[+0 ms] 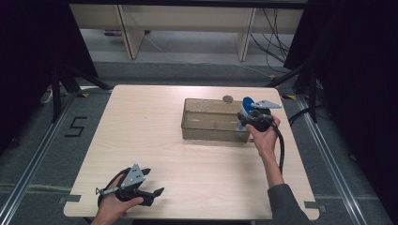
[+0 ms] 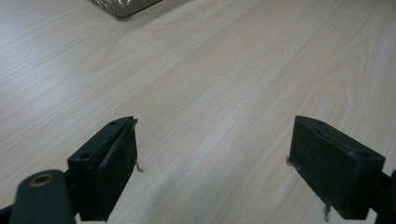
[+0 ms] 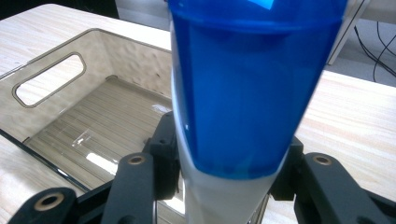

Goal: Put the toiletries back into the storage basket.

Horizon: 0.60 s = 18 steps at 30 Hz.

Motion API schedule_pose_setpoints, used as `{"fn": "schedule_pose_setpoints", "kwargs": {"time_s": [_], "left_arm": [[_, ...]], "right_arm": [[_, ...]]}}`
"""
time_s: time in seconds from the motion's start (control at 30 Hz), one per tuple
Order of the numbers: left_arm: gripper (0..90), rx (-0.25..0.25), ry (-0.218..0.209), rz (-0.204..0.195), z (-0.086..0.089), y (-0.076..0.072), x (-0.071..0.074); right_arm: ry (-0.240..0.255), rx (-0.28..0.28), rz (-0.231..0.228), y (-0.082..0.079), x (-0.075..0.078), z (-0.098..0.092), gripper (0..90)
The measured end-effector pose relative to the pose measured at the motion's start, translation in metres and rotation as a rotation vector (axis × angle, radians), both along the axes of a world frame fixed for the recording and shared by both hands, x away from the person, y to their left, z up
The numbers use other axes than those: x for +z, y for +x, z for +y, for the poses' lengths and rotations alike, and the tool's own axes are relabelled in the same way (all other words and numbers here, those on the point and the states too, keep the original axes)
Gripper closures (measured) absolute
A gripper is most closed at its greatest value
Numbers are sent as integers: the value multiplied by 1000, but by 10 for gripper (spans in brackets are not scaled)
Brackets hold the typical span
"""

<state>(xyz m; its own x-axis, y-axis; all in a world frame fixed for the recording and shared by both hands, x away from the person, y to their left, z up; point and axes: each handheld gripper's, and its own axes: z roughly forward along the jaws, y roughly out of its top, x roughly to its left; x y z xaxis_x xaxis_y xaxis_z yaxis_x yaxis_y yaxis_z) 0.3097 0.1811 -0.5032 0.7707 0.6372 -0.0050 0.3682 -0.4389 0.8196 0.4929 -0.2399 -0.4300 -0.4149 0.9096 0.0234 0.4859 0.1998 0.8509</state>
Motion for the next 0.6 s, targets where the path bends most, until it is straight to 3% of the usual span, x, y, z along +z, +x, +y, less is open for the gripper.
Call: {"fn": "schedule_pose_setpoints", "kwargs": {"time_s": [0.13, 0.17, 0.3, 0.33, 0.37, 0.4, 0.47, 0.5, 0.57, 0.6], "left_arm": [[150, 9, -7, 2, -1, -1, 0], [149, -2, 31, -4, 1, 0, 1], [150, -1, 30, -4, 1, 0, 1], [149, -2, 31, -4, 1, 0, 1], [149, 4, 16, -1, 1, 0, 1], [149, 10, -7, 3, -1, -1, 0], [149, 9, -10, 2, -1, -1, -1], [150, 9, -9, 2, -1, -1, -1], [150, 10, -7, 3, -1, -1, 0], [149, 11, -8, 3, -1, -1, 0]], "right_arm": [[-7, 2, 7, 0, -2, -2, 563], [-2, 5, 0, 0, -4, -2, 563], [6, 5, 16, 0, -8, -4, 563], [-20, 10, 2, 1, -9, -6, 563], [12, -1, 24, -1, -10, -3, 563], [3, 6, 29, -1, -11, -4, 563], [-34, 14, 19, 0, -12, -6, 562], [-5, 6, 26, -1, -14, -4, 563], [-25, 9, 25, -1, -14, -5, 562], [-2, -6, 52, -2, -14, -3, 562]]}}
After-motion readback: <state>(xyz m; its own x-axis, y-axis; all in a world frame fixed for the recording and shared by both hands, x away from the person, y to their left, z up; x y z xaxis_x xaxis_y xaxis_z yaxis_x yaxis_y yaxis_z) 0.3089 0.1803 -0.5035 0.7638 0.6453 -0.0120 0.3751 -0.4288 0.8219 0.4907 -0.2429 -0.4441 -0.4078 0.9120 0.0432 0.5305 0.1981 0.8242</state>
